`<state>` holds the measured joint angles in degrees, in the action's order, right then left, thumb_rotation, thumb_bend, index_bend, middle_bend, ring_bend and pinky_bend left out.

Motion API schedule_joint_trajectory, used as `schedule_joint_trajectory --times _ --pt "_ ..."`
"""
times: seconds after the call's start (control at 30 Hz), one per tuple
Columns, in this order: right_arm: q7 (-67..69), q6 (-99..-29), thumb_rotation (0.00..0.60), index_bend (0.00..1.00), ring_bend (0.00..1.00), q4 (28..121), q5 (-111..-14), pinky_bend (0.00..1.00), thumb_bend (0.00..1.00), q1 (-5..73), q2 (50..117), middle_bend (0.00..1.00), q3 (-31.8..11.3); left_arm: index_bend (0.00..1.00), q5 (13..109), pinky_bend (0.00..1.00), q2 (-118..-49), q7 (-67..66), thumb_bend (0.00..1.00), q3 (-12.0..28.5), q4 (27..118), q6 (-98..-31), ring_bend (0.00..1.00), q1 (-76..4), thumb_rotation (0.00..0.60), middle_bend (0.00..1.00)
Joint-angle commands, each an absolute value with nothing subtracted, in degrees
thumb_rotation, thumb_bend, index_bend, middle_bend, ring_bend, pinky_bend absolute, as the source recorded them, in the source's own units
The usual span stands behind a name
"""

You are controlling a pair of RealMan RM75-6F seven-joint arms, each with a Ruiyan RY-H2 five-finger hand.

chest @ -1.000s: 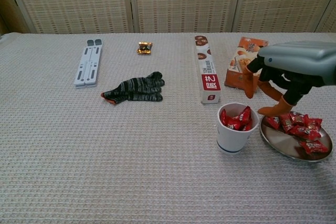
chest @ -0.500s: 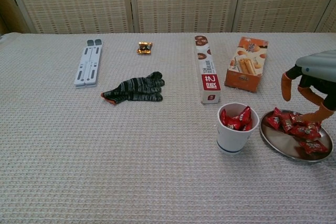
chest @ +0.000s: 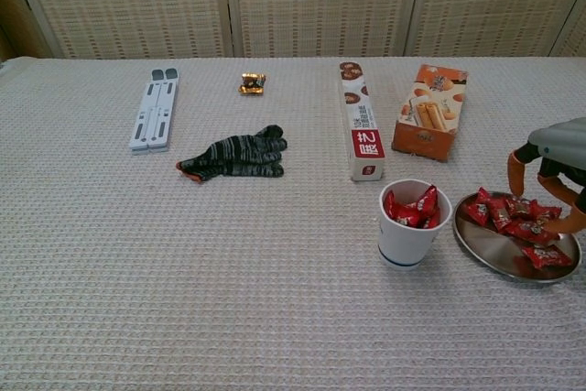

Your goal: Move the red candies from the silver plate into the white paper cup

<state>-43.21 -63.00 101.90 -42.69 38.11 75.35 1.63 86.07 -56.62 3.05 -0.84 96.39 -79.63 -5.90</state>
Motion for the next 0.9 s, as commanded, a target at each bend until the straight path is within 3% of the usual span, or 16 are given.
schedule_joint_trajectory --times 0.03,0.5,0.9 --pt "-43.2 -62.5 0.600 0.40 0.81 101.0 -42.2 1.00 0.15 38.2 75.9 0.77 1.6 0.31 86.1 0.24 -56.6 3.1 0.64 -0.8 96.4 -79.7 0.31 -5.9 0.600 0.40" --pt "-42.6 -59.0 0.600 0.37 0.81 95.9 -39.9 1.00 0.15 38.6 78.6 0.77 1.9 0.31 85.9 0.24 -56.6 3.0 0.64 -0.8 96.3 -79.6 0.31 -5.9 0.600 0.40" --pt "-41.8 -58.8 0.600 0.57 0.81 95.1 -40.2 1.00 0.20 38.2 79.3 0.77 2.3 0.31 86.0 0.24 -56.6 3.0 0.64 -0.8 96.4 -79.6 0.31 -5.9 0.600 0.40"
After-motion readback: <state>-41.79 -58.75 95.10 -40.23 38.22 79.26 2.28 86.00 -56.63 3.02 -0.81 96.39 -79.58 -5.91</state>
